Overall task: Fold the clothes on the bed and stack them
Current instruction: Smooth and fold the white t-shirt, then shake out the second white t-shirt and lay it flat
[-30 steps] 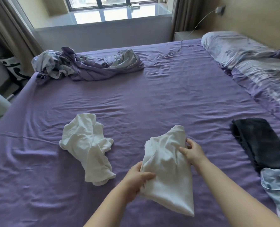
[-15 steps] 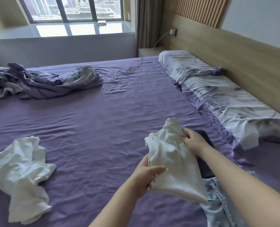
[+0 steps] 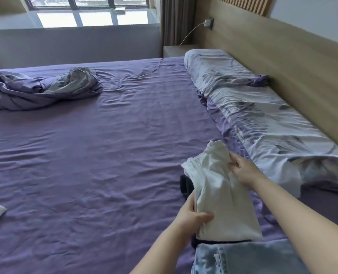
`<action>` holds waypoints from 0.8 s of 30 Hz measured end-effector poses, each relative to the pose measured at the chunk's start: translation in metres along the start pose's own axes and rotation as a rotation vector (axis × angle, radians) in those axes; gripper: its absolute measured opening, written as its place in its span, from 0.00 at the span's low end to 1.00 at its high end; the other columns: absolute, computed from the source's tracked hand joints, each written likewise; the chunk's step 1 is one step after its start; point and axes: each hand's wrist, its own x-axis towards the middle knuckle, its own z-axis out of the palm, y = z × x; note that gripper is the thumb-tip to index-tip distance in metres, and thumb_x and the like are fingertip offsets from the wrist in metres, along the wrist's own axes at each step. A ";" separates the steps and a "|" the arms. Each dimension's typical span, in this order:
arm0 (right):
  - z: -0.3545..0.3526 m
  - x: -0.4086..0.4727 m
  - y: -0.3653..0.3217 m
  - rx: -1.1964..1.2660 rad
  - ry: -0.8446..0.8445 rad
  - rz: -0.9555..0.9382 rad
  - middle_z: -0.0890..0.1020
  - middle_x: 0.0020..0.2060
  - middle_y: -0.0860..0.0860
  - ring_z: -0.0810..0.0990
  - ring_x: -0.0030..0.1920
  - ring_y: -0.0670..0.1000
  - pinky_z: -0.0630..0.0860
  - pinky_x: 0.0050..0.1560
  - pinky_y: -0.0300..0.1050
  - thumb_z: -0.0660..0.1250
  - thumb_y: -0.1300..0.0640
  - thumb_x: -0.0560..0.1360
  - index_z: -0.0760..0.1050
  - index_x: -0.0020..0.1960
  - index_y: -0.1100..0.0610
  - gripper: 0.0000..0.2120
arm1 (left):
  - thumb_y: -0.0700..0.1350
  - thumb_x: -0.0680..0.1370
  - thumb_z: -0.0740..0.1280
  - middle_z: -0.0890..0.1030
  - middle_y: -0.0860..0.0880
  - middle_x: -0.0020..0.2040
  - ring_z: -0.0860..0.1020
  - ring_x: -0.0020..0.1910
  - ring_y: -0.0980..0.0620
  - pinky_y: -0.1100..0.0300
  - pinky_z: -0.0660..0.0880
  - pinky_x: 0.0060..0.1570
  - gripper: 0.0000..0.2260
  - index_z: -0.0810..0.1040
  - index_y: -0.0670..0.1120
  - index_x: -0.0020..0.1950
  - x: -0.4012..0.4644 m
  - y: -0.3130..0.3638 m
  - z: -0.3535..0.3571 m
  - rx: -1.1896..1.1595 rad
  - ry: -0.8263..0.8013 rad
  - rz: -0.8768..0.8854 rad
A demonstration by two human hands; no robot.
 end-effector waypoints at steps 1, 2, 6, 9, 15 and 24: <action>0.002 0.007 0.009 -0.002 -0.010 0.002 0.76 0.64 0.50 0.72 0.65 0.52 0.67 0.65 0.47 0.60 0.62 0.77 0.66 0.71 0.47 0.24 | 0.33 0.62 0.67 0.82 0.49 0.52 0.81 0.49 0.55 0.61 0.77 0.46 0.28 0.74 0.51 0.60 0.009 -0.006 0.002 0.021 0.017 -0.008; 0.005 0.012 0.017 -0.001 -0.019 0.014 0.76 0.64 0.50 0.73 0.65 0.53 0.67 0.66 0.49 0.61 0.62 0.77 0.65 0.71 0.45 0.25 | 0.33 0.61 0.67 0.82 0.50 0.52 0.81 0.47 0.56 0.63 0.77 0.45 0.28 0.73 0.51 0.60 0.018 -0.014 0.001 0.064 0.040 -0.024; 0.027 0.020 0.043 -0.089 -0.026 0.138 0.71 0.67 0.57 0.71 0.65 0.57 0.66 0.63 0.48 0.63 0.58 0.77 0.54 0.75 0.49 0.31 | 0.39 0.67 0.70 0.71 0.45 0.66 0.74 0.61 0.51 0.63 0.72 0.57 0.39 0.57 0.48 0.75 0.036 -0.035 0.001 0.441 0.255 -0.133; 0.041 0.013 0.060 -0.221 0.020 0.164 0.58 0.74 0.59 0.62 0.71 0.58 0.61 0.68 0.50 0.63 0.54 0.77 0.44 0.77 0.53 0.37 | 0.51 0.72 0.67 0.53 0.46 0.77 0.59 0.74 0.47 0.56 0.62 0.68 0.41 0.46 0.52 0.78 0.037 -0.038 0.005 1.104 0.398 -0.032; 0.067 0.001 0.083 -0.763 -0.077 -0.154 0.37 0.73 0.54 0.35 0.73 0.53 0.47 0.72 0.60 0.39 0.31 0.67 0.38 0.76 0.49 0.42 | 0.65 0.68 0.57 0.59 0.46 0.76 0.53 0.76 0.44 0.42 0.49 0.67 0.33 0.67 0.54 0.72 0.059 -0.040 -0.004 1.731 0.043 0.143; 0.093 -0.001 0.079 -0.835 -0.349 0.077 0.38 0.76 0.51 0.36 0.75 0.57 0.42 0.70 0.65 0.46 0.31 0.75 0.36 0.75 0.43 0.36 | 0.65 0.73 0.61 0.32 0.54 0.76 0.38 0.76 0.44 0.38 0.37 0.71 0.42 0.36 0.59 0.76 0.065 -0.058 -0.026 1.682 -0.015 -0.192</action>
